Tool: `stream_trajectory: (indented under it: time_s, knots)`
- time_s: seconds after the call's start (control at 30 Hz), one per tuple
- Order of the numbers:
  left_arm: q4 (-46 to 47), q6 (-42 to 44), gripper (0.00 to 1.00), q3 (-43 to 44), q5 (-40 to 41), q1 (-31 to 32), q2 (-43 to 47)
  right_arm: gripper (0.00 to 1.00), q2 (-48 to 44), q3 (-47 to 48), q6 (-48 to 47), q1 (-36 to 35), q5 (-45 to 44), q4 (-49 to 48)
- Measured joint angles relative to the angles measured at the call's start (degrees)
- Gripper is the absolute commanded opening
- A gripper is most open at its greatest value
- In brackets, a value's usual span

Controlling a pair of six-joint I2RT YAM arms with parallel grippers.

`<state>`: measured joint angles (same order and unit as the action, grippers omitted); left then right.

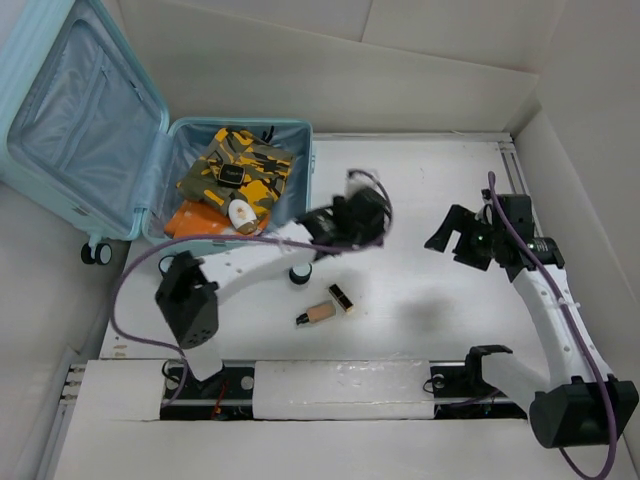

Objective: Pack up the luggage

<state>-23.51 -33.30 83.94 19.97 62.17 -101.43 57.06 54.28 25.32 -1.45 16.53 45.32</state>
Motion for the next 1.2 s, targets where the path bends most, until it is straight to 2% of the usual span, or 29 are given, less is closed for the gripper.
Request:
stream_trajectory:
  time_s: [0.1, 0.17, 0.2, 0.27, 0.37, 0.43, 0.5, 0.53, 0.57, 0.63, 0.67, 0.8, 0.87, 0.9, 0.93, 1.07, 1.2]
  knots:
    - [1.2, 1.8, 0.36, 1.9, 0.7, -12.4, 6.3, 0.94, 0.8, 0.0, 0.2, -2.8, 0.4, -0.7]
    - [1.4, 3.6, 0.46, 4.1, 1.8, -22.1, 8.3, 0.94, 1.8, 0.0, 0.7, -5.7, 0.4, -1.1]
    - [1.4, 4.2, 0.68, 5.4, 2.0, -26.6, 8.4, 0.94, 2.3, 0.0, 1.3, -7.5, 0.4, -1.6]
    - [0.8, 5.4, 1.00, 9.0, 1.4, -35.5, 7.6, 0.94, 3.3, 0.0, 2.1, -11.0, 0.2, -2.8]
    - [-0.2, 6.1, 1.00, 12.9, 0.4, -43.9, 5.4, 0.95, 6.0, 0.4, 3.5, -17.7, -0.9, -4.3]
    - [-1.0, 6.7, 1.00, 12.5, 0.3, -45.5, 5.1, 0.95, 8.7, 1.0, 4.2, -22.4, -2.2, -5.3]
    - [-0.1, 7.1, 1.00, 8.3, -0.6, -44.7, 6.7, 0.90, 11.8, 2.0, 4.5, -27.3, -4.4, -6.0]
    - [-0.1, 7.1, 1.00, 5.6, -1.1, -44.2, 8.2, 0.86, 13.4, 2.4, 4.8, -29.9, -5.4, -6.4]
    - [-0.5, 7.1, 1.00, 2.5, -1.8, -43.6, 9.9, 0.74, 14.6, 2.6, 5.0, -32.1, -6.3, -6.9]
    - [-1.2, 7.1, 1.00, -3.0, -2.8, -42.9, 14.1, 0.63, 17.1, 2.7, 5.6, -36.2, -8.2, -7.3]
    - [-1.6, 6.9, 1.00, -5.1, -3.0, -42.9, 16.3, 0.54, 18.1, 2.7, 5.8, -37.9, -9.0, -7.4]
    - [-2.2, 5.7, 1.00, -11.3, -4.7, -43.6, 24.7, 0.55, 21.5, 2.5, 6.5, -42.6, -11.6, -8.3]
    - [-1.1, 4.8, 0.89, -14.8, -6.8, -43.8, 28.7, 0.56, 24.0, 2.5, 6.6, -44.4, -12.3, -9.1]
    - [-0.9, 4.3, 0.73, -17.0, -7.8, -43.4, 30.9, 0.58, 25.5, 2.5, 6.6, -45.2, -12.3, -9.4]
    - [-0.7, 3.6, 0.70, -19.3, -8.7, -42.7, 32.9, 0.58, 27.1, 2.5, 6.5, -46.1, -12.3, -9.8]
    - [-1.1, 2.3, 0.68, -27.7, -15.0, -38.8, 39.5, 0.59, 33.0, 2.6, 6.4, -49.7, -11.8, -10.9]
    - [-1.8, 1.5, 0.69, -34.0, -19.8, -38.6, 43.6, 0.59, 37.3, 3.7, 5.9, -50.3, -11.1, -11.9]
